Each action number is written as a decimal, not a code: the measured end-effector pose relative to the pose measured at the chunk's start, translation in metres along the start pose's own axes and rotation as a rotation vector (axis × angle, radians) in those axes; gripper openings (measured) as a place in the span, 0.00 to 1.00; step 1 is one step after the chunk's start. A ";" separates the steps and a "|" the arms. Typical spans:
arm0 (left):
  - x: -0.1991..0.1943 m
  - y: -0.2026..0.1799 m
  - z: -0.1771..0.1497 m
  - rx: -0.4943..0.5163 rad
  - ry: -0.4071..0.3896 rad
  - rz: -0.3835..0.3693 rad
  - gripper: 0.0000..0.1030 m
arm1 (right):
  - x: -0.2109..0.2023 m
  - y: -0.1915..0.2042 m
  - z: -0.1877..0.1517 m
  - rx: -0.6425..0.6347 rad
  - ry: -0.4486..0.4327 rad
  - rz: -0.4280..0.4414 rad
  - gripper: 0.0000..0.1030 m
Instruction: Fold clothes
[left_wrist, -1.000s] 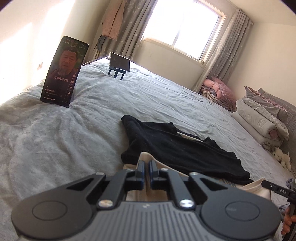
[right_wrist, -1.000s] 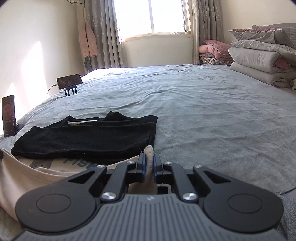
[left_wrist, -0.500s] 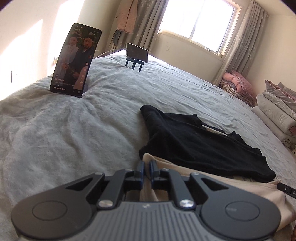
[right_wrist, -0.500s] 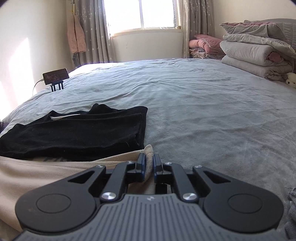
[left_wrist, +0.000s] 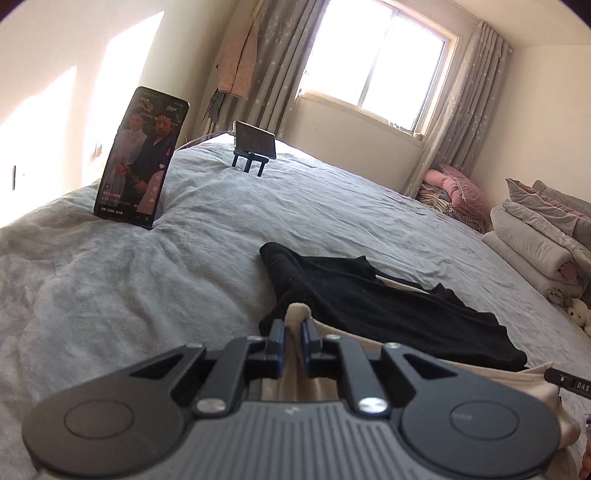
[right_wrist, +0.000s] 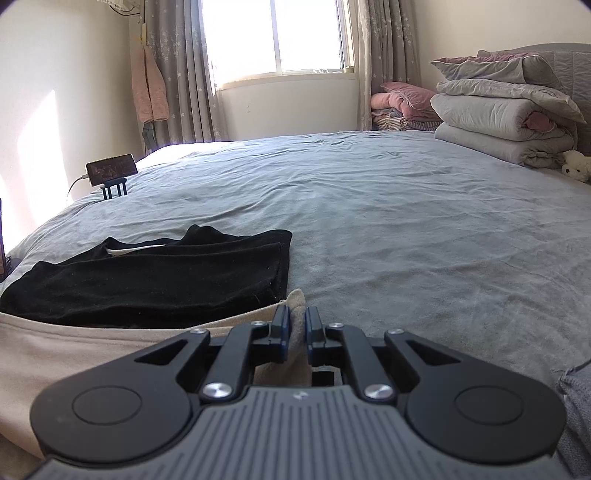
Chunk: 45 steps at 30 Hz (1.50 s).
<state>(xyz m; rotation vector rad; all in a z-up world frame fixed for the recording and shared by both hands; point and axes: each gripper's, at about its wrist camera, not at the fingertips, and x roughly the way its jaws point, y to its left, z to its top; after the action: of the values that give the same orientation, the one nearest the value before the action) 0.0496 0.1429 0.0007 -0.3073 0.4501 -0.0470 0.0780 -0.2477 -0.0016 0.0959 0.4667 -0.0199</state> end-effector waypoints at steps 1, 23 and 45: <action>-0.008 -0.002 0.000 0.011 -0.033 -0.004 0.09 | -0.007 0.000 0.000 -0.004 -0.024 -0.005 0.08; 0.000 -0.018 0.005 0.086 -0.006 0.117 0.33 | 0.001 0.021 0.004 -0.114 -0.038 -0.042 0.36; 0.019 -0.094 -0.049 0.422 0.232 -0.203 0.52 | -0.006 0.109 -0.032 -0.330 0.128 0.260 0.50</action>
<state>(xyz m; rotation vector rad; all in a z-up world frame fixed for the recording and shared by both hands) 0.0476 0.0374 -0.0205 0.0712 0.6240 -0.3739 0.0627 -0.1360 -0.0174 -0.1673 0.5765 0.3193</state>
